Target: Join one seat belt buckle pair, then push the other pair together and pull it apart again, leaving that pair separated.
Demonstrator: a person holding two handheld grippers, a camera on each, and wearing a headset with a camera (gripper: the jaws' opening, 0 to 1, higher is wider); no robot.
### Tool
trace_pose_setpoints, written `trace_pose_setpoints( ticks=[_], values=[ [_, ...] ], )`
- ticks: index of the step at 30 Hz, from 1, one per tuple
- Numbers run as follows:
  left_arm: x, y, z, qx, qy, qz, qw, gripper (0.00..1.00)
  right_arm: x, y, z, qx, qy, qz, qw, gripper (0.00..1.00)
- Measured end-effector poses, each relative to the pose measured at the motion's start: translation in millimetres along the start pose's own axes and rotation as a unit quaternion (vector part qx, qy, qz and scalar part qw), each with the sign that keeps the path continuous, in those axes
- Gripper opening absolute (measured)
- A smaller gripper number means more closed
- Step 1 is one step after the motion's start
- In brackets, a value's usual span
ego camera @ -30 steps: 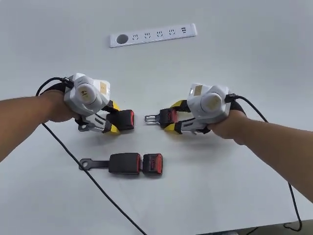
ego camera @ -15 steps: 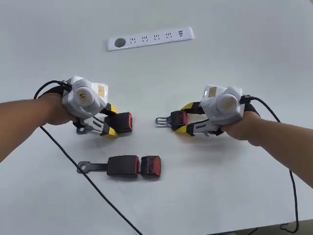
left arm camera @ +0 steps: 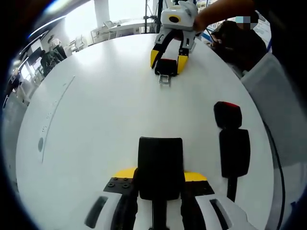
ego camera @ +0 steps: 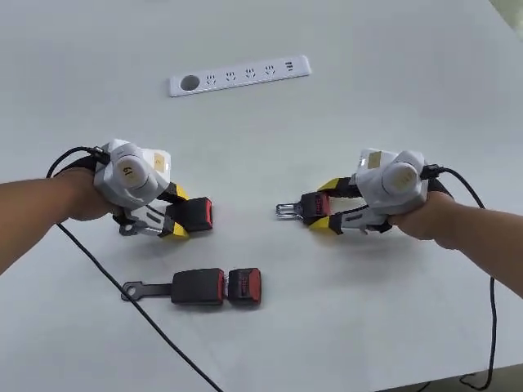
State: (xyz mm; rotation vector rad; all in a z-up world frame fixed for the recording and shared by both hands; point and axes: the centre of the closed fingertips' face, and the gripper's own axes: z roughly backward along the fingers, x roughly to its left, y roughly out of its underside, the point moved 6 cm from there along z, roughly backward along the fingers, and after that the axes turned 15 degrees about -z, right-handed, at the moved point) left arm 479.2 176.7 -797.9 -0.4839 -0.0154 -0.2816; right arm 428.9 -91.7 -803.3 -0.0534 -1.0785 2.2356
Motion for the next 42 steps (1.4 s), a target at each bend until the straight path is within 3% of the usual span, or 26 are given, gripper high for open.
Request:
trace_pose_setpoints(
  ticks=[11, 20, 23, 24, 25, 26, 27, 29, 30, 32, 34, 37, 40, 42],
  values=[
    [-1.1, -1.0, -0.6, -0.004, -0.003, 0.001, 1.0000, 0.35, -3.6, 6.8, 18.7, 0.000, 0.009, -0.006, 0.9999, 0.37],
    [-1.3, -4.3, -1.4, 0.001, -0.003, -0.002, 1.0000, 0.35, -11.2, 8.9, 18.8, 0.003, 0.005, -0.009, 0.9999, 0.38],
    [-0.7, -7.0, -1.7, 0.010, -0.002, 0.001, 0.9999, 0.35, -11.8, 10.0, 17.4, 0.018, 0.009, 0.011, 0.9997, 0.38],
    [-0.6, -7.9, -1.9, 0.013, -0.002, 0.004, 0.9999, 0.36, -13.1, 9.3, 15.7, 0.020, 0.010, 0.011, 0.9997, 0.38],
    [-0.7, -9.3, -2.1, 0.013, -0.008, 0.034, 0.9993, 0.36, -15.1, 9.5, 16.8, 0.021, 0.025, 0.001, 0.9995, 0.39],
    [-1.2, -9.8, -1.8, 0.013, -0.005, 0.048, 0.9988, 0.37, -16.0, 7.7, 16.1, 0.017, 0.032, -0.010, 0.9993, 0.40],
    [1.0, -11.3, -1.4, 0.008, -0.017, 0.061, 0.9980, 0.40, -15.2, 3.7, 18.0, -0.006, 0.039, -0.048, 0.9981, 0.44],
    [7.4, -11.1, 5.4, 0.011, -0.049, 0.045, 0.9977, 0.51, -15.3, -2.7, 18.9, -0.032, 0.048, -0.063, 0.9964, 0.56],
    [9.9, -12.2, 9.3, 0.001, -0.067, 0.056, 0.9962, 0.57, -17.2, -4.3, 19.3, -0.035, 0.062, -0.055, 0.9959, 0.65],
    [11.2, -12.7, 17.5, -0.009, -0.092, 0.084, 0.9922, 0.65, -18.4, -4.4, 20.2, -0.032, 0.086, -0.067, 0.9935, 0.74],
    [12.9, -14.3, 23.2, -0.019, -0.119, 0.116, 0.9859, 0.70, -16.7, -8.8, 23.3, -0.055, 0.102, -0.078, 0.9902, 0.77],
    [14.0, -18.2, 32.4, -0.033, -0.160, 0.132, 0.9777, 0.88, -12.9, -16.0, 27.6, -0.098, 0.127, -0.090, 0.9828, 0.84],
    [7.4, -27.0, 40.6, -0.066, -0.193, 0.175, 0.9632, 0.92, -3.2, -16.6, 31.7, -0.111, 0.144, -0.096, 0.9787, 0.86],
    [2.4, -29.6, 43.4, -0.068, -0.203, 0.194, 0.9574, 0.94, 3.0, -18.9, 36.0, -0.129, 0.159, -0.101, 0.9736, 0.88]
  ],
)
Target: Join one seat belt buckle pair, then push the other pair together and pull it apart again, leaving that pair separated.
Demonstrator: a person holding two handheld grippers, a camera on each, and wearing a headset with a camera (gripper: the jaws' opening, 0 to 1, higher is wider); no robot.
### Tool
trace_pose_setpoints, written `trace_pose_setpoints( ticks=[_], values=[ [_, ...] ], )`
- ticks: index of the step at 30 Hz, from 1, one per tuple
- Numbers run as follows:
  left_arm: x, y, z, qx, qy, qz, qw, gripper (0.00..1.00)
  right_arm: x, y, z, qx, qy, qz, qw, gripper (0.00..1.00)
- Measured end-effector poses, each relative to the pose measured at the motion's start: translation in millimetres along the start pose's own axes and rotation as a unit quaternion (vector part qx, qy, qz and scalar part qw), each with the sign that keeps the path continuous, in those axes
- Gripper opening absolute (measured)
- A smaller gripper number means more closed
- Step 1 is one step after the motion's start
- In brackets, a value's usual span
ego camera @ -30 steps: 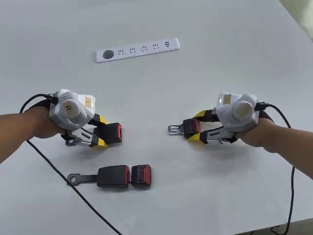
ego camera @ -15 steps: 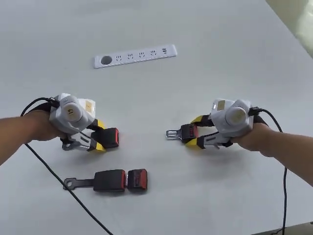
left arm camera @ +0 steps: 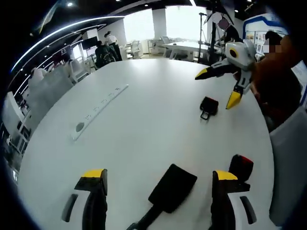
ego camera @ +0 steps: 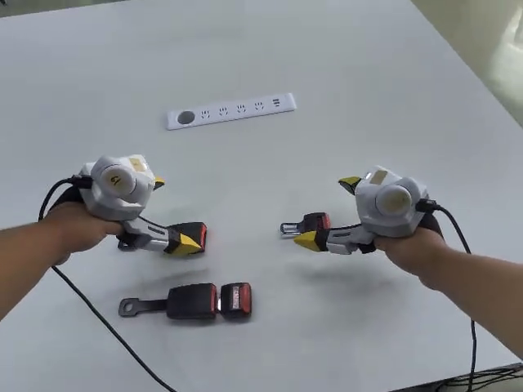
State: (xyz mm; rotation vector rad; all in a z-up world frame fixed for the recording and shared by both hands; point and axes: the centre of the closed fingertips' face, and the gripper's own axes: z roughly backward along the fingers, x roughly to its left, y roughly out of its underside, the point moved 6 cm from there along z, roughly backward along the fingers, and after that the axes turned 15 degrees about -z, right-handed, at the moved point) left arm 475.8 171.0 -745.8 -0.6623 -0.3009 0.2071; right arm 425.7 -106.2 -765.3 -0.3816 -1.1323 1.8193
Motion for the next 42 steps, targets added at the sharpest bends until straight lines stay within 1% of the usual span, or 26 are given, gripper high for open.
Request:
trace_pose_setpoints(
  ticks=[1, 2, 3, 4, 6, 7, 9, 10, 13, 15, 19, 21, 22, 24, 26, 27, 28, 29, 31, 32, 34, 35, 36, 38, 39, 42],
  values=[
    [-3.9, -1.0, 3.7, -0.001, -0.007, 0.008, 0.9999, 0.95, 3.2, -0.9, 2.3, -0.008, 0.000, -0.008, 0.9999, 0.89],
    [-6.2, -3.0, 6.2, -0.009, -0.014, 0.011, 0.9998, 0.96, 8.9, -1.3, 5.9, -0.014, -0.001, -0.011, 0.9998, 0.89],
    [-9.7, -6.3, 10.0, -0.023, -0.026, 0.020, 0.9992, 0.97, 11.4, -1.0, 8.3, -0.016, 0.001, -0.010, 0.9998, 0.90],
    [-12.6, -7.8, 13.2, -0.028, -0.030, 0.023, 0.9989, 0.97, 15.4, -1.0, 11.4, -0.019, 0.005, -0.007, 0.9998, 0.90],
    [-19.2, -10.9, 21.1, -0.033, -0.047, 0.026, 0.9980, 0.98, 22.7, -1.2, 17.5, -0.027, 0.008, -0.009, 0.9995, 0.91],
    [-23.1, -14.4, 25.2, -0.047, -0.058, 0.028, 0.9968, 0.98, 25.1, -1.6, 19.9, -0.032, 0.010, -0.009, 0.9994, 0.92],
    [-29.8, -17.0, 31.3, -0.057, -0.065, 0.046, 0.9952, 0.99, 31.3, -2.6, 26.6, -0.042, 0.017, -0.014, 0.9989, 0.93],
    [-34.9, -18.3, 35.4, -0.063, -0.069, 0.058, 0.9939, 1.00, 34.2, -3.0, 29.7, -0.047, 0.018, -0.016, 0.9986, 0.93],
    [-45.1, -19.2, 44.4, -0.074, -0.079, 0.062, 0.9922, 1.00, 44.1, -2.4, 41.1, -0.060, 0.025, -0.022, 0.9976, 0.95],
    [-53.2, -18.9, 51.9, -0.081, -0.085, 0.076, 0.9901, 1.00, 51.7, -2.7, 48.5, -0.069, 0.029, -0.021, 0.9969, 0.95],
    [-68.9, -14.2, 67.7, -0.095, -0.103, 0.086, 0.9864, 1.00, 64.4, 1.5, 57.9, -0.077, 0.029, -0.020, 0.9964, 0.96],
    [-76.6, -9.3, 75.6, -0.096, -0.111, 0.097, 0.9843, 1.00, 70.3, 4.9, 62.5, -0.080, 0.030, -0.022, 0.9961, 0.97],
    [-81.1, -6.5, 80.8, -0.101, -0.116, 0.104, 0.9826, 1.00, 74.5, 6.1, 65.9, -0.082, 0.030, -0.022, 0.9960, 0.98],
    [-86.0, -2.4, 87.8, -0.106, -0.127, 0.104, 0.9806, 1.00, 79.0, 8.0, 69.3, -0.085, 0.030, -0.022, 0.9957, 0.97],
    [-91.9, 1.8, 94.8, -0.115, -0.131, 0.116, 0.9778, 1.00, 83.8, 10.3, 72.9, -0.090, 0.032, -0.021, 0.9952, 0.98],
    [-92.2, 6.5, 97.9, -0.114, -0.133, 0.119, 0.9773, 1.00, 86.6, 11.6, 75.0, -0.093, 0.032, -0.020, 0.9950, 0.98],
    [-94.2, 8.8, 100.2, -0.113, -0.136, 0.119, 0.9770, 1.00, 88.2, 12.3, 76.1, -0.094, 0.032, -0.021, 0.9948, 0.99],
    [-97.9, 11.1, 104.2, -0.114, -0.142, 0.120, 0.9760, 1.00, 89.8, 13.0, 77.2, -0.095, 0.033, -0.021, 0.9947, 0.99],
    [-101.7, 13.5, 109.5, -0.120, -0.148, 0.130, 0.9731, 1.00, 93.1, 13.5, 79.9, -0.100, 0.035, -0.022, 0.9941, 0.99],
    [-104.2, 15.4, 112.5, -0.119, -0.150, 0.132, 0.9725, 1.00, 95.3, 12.6, 81.7, -0.106, 0.034, -0.025, 0.9934, 0.99],
    [-107.7, 17.6, 116.4, -0.122, -0.154, 0.130, 0.9718, 1.00, 99.7, 13.0, 84.2, -0.107, 0.033, -0.023, 0.9934, 1.00],
    [-105.7, 20.6, 118.0, -0.123, -0.158, 0.128, 0.9714, 1.00, 101.2, 13.6, 85.0, -0.107, 0.032, -0.022, 0.9935, 1.00],
    [-106.3, 22.8, 120.4, -0.126, -0.160, 0.132, 0.9702, 1.00, 102.4, 14.4, 85.5, -0.107, 0.030, -0.021, 0.9936, 1.00],
    [-112.6, 25.4, 123.7, -0.130, -0.160, 0.141, 0.9683, 1.00, 107.0, 14.9, 88.5, -0.109, 0.028, -0.013, 0.9936, 1.00],
    [-113.1, 28.0, 125.0, -0.130, -0.161, 0.142, 0.9680, 1.00, 108.9, 14.8, 89.8, -0.110, 0.025, -0.011, 0.9936, 1.00],
    [-119.2, 34.8, 130.1, -0.130, -0.161, 0.143, 0.9677, 1.00, 110.0, 14.8, 95.5, -0.117, 0.024, -0.015, 0.9927, 1.00]
  ],
)
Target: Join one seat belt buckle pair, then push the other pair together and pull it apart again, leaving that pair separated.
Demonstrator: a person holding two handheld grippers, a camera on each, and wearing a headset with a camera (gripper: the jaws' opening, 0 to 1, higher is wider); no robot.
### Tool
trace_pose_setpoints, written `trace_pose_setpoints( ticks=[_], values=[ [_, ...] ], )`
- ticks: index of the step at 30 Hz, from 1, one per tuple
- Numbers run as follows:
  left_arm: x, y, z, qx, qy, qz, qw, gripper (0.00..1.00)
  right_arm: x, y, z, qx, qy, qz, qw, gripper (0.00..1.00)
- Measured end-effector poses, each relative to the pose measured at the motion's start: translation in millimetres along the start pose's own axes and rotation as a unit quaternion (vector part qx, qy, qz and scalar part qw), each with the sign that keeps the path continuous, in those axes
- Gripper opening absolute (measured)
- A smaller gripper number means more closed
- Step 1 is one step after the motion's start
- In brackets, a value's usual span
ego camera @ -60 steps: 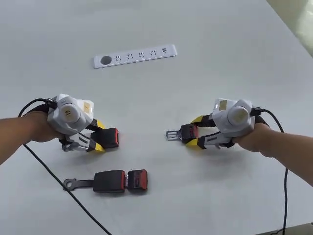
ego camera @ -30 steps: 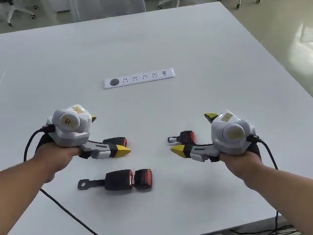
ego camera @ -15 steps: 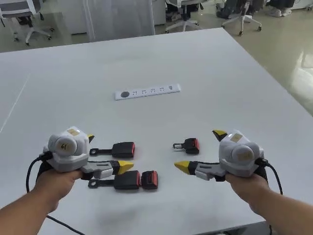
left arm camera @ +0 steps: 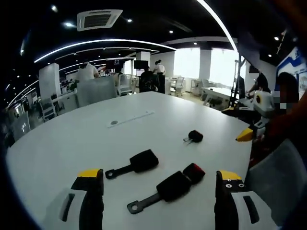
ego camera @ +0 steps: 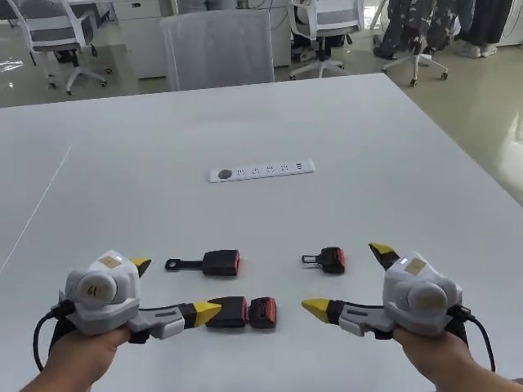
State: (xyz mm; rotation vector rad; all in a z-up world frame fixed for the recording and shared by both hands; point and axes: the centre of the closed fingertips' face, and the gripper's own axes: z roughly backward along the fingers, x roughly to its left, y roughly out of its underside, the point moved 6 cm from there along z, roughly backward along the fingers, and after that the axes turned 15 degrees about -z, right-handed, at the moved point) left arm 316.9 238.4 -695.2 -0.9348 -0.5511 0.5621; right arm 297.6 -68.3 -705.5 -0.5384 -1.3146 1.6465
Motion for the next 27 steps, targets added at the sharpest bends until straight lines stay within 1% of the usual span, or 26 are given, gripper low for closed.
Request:
trace_pose_setpoints(
  ticks=[2, 4, 6, 8, 10, 12, 15, 17, 20, 22, 27],
  values=[
    [-0.5, 2.6, 6.0, -0.001, -0.002, -0.003, 1.0000, 1.00, -0.7, 1.7, 1.7, 0.001, 0.000, 0.002, 1.0000, 1.00],
    [0.0, 3.5, 12.1, -0.008, -0.006, -0.011, 0.9999, 1.00, -1.7, 3.7, 4.8, 0.003, -0.001, 0.004, 1.0000, 1.00],
    [0.4, 4.4, 15.6, -0.014, -0.004, -0.014, 0.9998, 1.00, -2.1, 6.3, 7.5, 0.007, -0.004, 0.008, 0.9999, 1.00],
    [1.0, 6.9, 19.2, -0.015, -0.001, -0.012, 0.9998, 1.00, -1.6, 9.3, 9.9, 0.011, -0.008, 0.016, 0.9998, 1.00],
    [1.8, 10.4, 21.9, -0.017, 0.001, -0.009, 0.9998, 1.00, -1.6, 11.1, 11.9, 0.014, -0.008, 0.016, 0.9997, 1.00],
    [-0.8, 13.1, 24.2, -0.016, 0.008, -0.004, 0.9998, 1.00, -1.2, 13.0, 16.0, 0.012, -0.008, 0.013, 0.9998, 1.00],
    [-4.4, 12.8, 28.8, -0.020, 0.005, -0.009, 0.9997, 1.00, -1.1, 16.0, 19.2, 0.010, -0.008, 0.009, 0.9999, 1.00],
    [-6.6, 11.8, 31.0, -0.024, 0.007, -0.005, 0.9997, 1.00, -1.4, 17.3, 23.1, 0.005, -0.006, 0.003, 1.0000, 1.00],
    [-8.5, 11.0, 32.2, -0.026, 0.007, -0.009, 0.9996, 1.00, -1.9, 21.0, 27.3, 0.006, -0.002, -0.004, 1.0000, 1.00],
    [-10.5, 10.5, 31.9, -0.025, 0.010, -0.008, 0.9996, 1.00, -0.6, 22.3, 31.9, 0.003, -0.001, -0.006, 1.0000, 1.00],
    [-12.8, 10.0, 27.7, -0.021, 0.016, -0.017, 0.9995, 1.00, -3.9, 28.3, 39.0, 0.004, 0.006, -0.014, 0.9999, 1.00]
  ],
)
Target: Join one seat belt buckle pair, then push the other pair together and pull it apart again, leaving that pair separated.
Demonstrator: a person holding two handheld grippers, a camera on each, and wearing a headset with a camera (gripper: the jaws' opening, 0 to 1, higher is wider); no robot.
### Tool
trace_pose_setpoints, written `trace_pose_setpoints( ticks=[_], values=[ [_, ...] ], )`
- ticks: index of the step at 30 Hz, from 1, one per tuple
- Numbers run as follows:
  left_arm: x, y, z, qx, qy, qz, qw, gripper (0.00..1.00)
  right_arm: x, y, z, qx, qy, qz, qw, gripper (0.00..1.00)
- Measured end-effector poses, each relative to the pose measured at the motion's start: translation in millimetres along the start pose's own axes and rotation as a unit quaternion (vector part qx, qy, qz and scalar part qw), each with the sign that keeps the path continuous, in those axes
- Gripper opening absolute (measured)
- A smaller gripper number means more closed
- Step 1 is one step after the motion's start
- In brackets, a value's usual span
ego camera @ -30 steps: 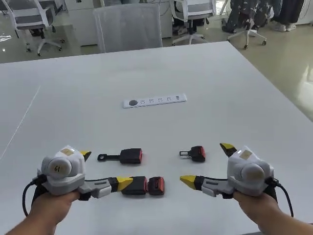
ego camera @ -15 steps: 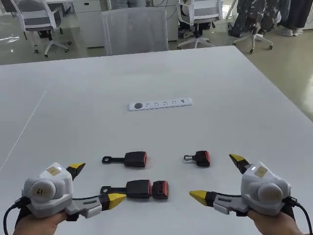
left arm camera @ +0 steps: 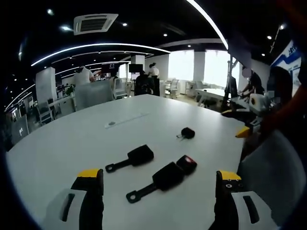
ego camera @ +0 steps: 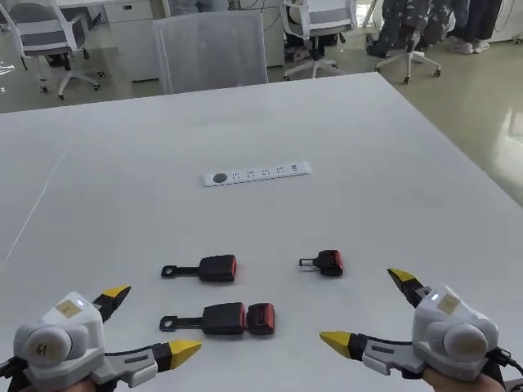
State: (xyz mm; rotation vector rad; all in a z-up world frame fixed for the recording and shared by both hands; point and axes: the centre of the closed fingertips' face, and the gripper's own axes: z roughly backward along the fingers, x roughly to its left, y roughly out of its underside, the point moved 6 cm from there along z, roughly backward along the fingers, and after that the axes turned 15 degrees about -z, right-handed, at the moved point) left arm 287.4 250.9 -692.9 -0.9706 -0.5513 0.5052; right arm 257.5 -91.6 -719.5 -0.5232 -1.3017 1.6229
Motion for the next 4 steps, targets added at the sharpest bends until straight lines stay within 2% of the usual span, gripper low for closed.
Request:
trace_pose_setpoints(
  ticks=[4],
  values=[
    [-0.5, -4.0, -3.6, -0.003, 0.003, -0.002, 1.0000, 1.00, -2.6, 4.1, 2.6, 0.002, 0.003, -0.004, 1.0000, 1.00]
  ],
)
